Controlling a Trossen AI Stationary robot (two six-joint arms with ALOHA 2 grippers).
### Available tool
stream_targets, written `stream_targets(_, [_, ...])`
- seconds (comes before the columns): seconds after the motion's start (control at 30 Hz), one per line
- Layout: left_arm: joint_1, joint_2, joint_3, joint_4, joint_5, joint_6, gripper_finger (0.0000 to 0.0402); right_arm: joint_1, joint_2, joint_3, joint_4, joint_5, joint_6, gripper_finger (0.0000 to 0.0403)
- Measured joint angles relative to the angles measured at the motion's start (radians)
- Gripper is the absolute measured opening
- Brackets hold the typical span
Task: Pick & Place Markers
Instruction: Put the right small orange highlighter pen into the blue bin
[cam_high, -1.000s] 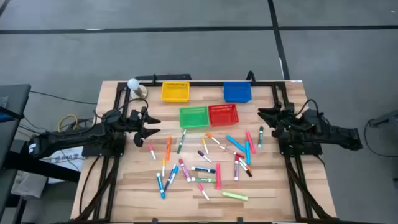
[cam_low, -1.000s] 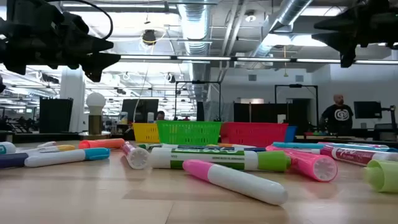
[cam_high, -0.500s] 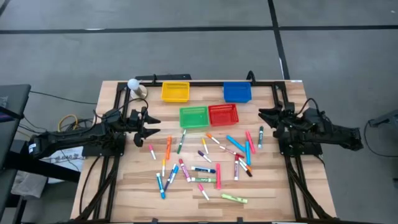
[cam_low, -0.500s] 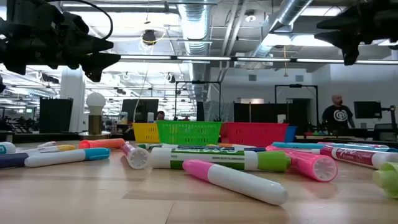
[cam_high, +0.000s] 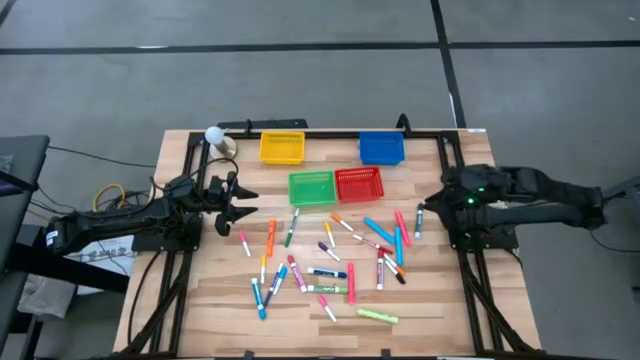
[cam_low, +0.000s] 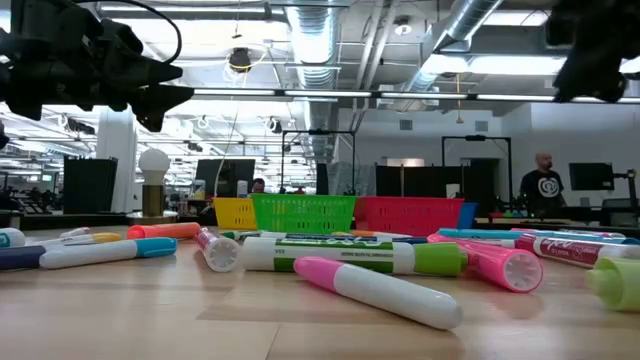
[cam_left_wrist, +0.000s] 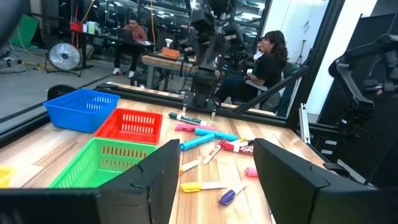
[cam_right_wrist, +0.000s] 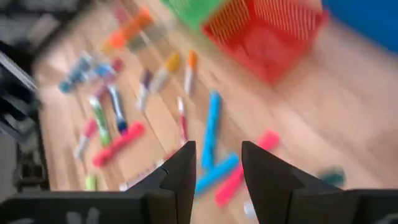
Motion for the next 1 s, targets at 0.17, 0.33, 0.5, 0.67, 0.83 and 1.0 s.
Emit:
stream_targets(0.17, [0.0, 0.0, 0.0, 0.0, 0.0, 0.0, 0.0204, 0.0, 0.167, 0.066, -0.161, -0.004, 0.154, 0.0118])
stream_targets(0.33, [0.0, 0.0, 0.0, 0.0, 0.0, 0.0, 0.0204, 0.0, 0.271, 0.071, -0.273, -0.016, 0.284, 0.0118])
stream_targets(0.5, [0.0, 0.0, 0.0, 0.0, 0.0, 0.0, 0.0204, 0.0, 0.329, 0.072, -0.286, -0.021, 0.346, 0.0118])
stream_targets(0.67, [0.0, 0.0, 0.0, 0.0, 0.0, 0.0, 0.0204, -0.002, 0.355, 0.072, -0.283, -0.021, 0.437, 0.0121])
stream_targets(0.83, [0.0, 0.0, 0.0, 0.0, 0.0, 0.0, 0.0204, -0.002, 0.353, 0.039, -0.225, -0.023, 0.514, 0.0149])
stream_targets(1.0, [0.0, 0.0, 0.0, 0.0, 0.0, 0.0, 0.0204, 0.0, 0.362, 0.025, -0.132, -0.025, 0.516, 0.0188])
